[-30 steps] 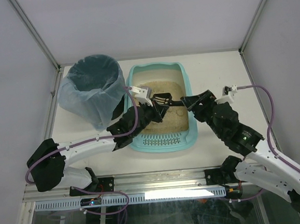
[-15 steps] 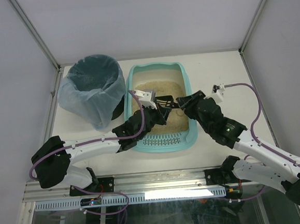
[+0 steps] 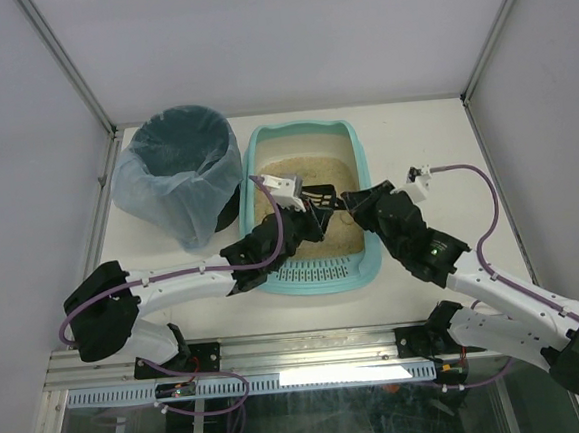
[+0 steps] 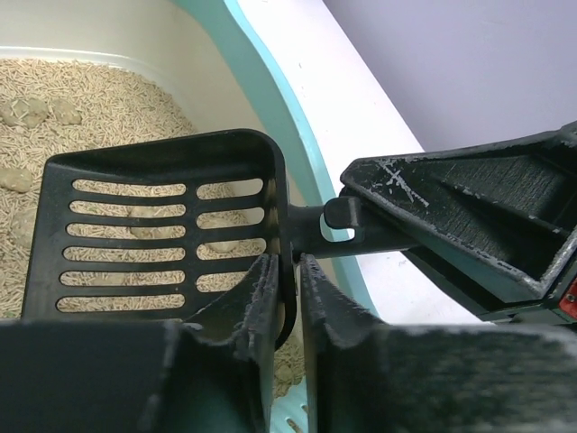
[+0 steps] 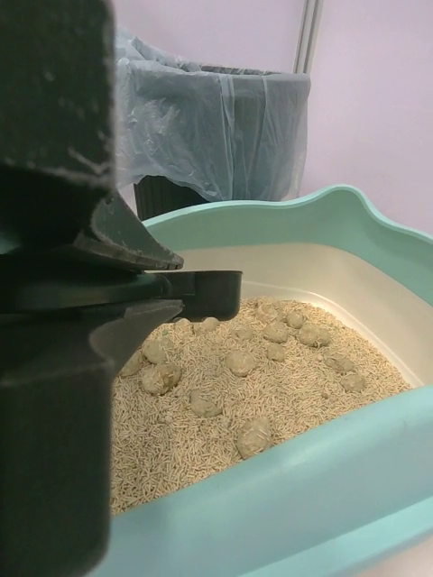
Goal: Clean the litter box
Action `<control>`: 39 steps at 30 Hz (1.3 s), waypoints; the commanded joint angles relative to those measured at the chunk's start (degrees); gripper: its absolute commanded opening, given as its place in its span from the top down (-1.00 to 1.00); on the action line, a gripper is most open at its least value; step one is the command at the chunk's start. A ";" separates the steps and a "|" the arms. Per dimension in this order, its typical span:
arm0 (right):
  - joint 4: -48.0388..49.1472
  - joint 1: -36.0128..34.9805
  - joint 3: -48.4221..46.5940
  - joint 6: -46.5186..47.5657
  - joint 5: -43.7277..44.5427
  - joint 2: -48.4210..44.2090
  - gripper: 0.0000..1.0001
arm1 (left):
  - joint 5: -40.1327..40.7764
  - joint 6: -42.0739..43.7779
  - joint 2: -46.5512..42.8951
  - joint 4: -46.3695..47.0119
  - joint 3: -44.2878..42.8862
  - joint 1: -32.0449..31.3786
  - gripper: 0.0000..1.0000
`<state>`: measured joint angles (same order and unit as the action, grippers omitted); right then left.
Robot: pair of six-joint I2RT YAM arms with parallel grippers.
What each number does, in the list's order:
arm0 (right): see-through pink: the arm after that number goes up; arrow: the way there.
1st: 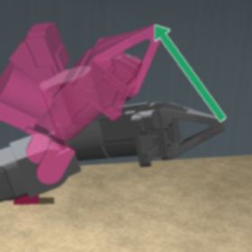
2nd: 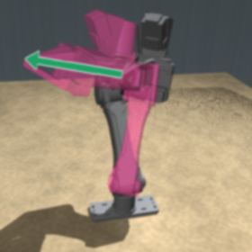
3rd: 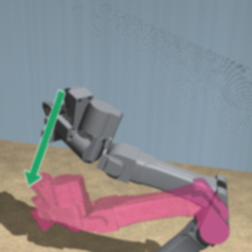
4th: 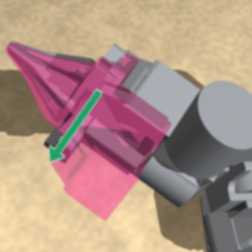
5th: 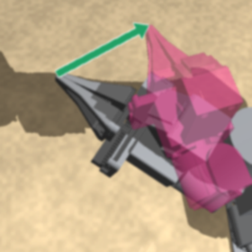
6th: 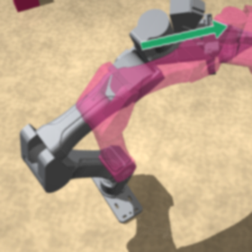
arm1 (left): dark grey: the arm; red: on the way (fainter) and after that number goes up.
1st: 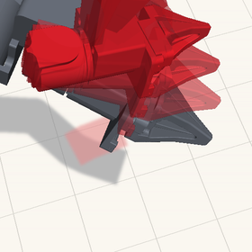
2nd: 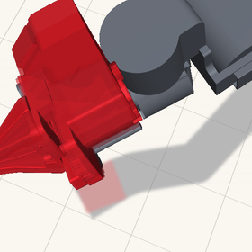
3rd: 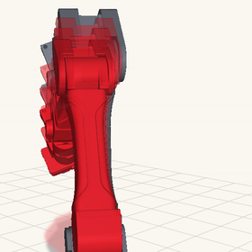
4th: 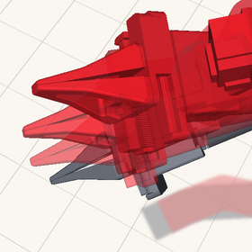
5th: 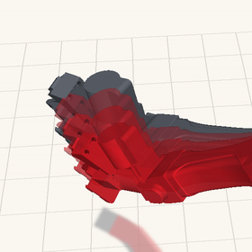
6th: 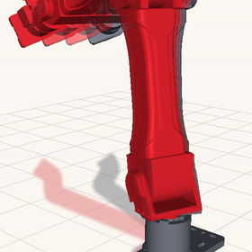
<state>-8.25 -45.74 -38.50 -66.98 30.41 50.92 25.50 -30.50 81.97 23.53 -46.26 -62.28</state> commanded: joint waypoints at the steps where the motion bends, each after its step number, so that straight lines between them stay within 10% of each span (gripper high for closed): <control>1: 5.14 -0.23 -0.13 3.33 2.96 -1.10 1.00 | 0.04 -0.74 -2.01 3.83 -1.74 -0.56 0.43; 5: 6.01 -0.18 0.26 7.29 3.86 -2.72 1.00 | -0.58 -0.81 -6.10 0.41 -0.94 -0.56 -0.32; 10: 4.88 0.19 -0.09 15.41 4.13 -4.69 1.00 | -0.99 0.61 -13.37 -9.04 -0.78 -0.28 -0.56; 27: -8.72 2.49 -10.07 36.48 -8.00 -0.69 1.00 | -5.57 4.73 -19.44 -55.79 -11.42 18.00 -0.38; 39: -10.95 2.49 -10.36 36.27 -9.53 -1.70 1.00 | -7.24 7.18 -7.63 -58.42 -11.75 18.21 -0.25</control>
<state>-19.86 -43.38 -46.09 -31.55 21.56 50.74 18.04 -24.69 73.43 -34.00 -56.34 -44.40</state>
